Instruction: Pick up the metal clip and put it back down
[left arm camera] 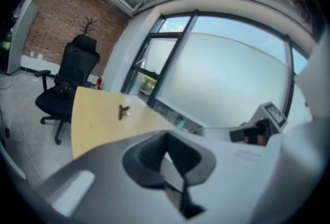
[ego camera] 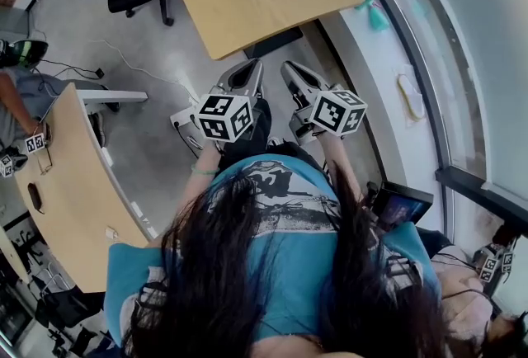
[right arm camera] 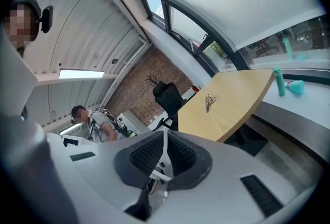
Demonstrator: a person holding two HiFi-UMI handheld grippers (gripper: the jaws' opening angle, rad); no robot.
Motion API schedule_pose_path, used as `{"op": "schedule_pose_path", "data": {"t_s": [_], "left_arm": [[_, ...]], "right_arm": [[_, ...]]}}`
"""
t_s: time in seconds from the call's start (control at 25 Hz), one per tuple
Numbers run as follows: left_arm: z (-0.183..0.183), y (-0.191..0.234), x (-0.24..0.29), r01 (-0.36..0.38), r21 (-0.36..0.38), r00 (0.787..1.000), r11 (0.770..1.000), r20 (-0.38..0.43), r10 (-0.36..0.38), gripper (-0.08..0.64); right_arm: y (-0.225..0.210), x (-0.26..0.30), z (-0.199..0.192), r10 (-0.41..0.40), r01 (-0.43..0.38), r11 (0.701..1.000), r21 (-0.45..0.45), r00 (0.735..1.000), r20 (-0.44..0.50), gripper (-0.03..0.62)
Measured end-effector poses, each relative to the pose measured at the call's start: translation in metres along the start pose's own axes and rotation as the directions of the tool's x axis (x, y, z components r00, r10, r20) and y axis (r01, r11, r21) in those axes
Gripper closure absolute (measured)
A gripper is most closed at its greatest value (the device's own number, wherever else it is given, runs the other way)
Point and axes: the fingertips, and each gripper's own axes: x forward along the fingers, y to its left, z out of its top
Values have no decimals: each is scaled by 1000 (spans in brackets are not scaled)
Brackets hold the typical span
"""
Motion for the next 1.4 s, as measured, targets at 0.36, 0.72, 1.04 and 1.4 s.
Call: {"op": "schedule_pose_path", "data": {"t_s": [0.36,0.72,1.04,1.4], "left_arm": [[71,81,71,34,-35,999,999,26,-33,558],[100,136,120,50,-116,998,992,30,-46,557],[108,141,163,71,-121,998,990,7,-70,503],[118,144,225,18,-95,999,995,-30,-21,479]], "right_arm": [[-15,104,62,8,-7,1000,21,1000,-23,561],[-32,163,86,-7,9,1000,21,996,-85,560],[-65,170,111,-41,44,998,45,997,-65,561],[-114,196,161,6,-1,999,44,993,-115,560]]}}
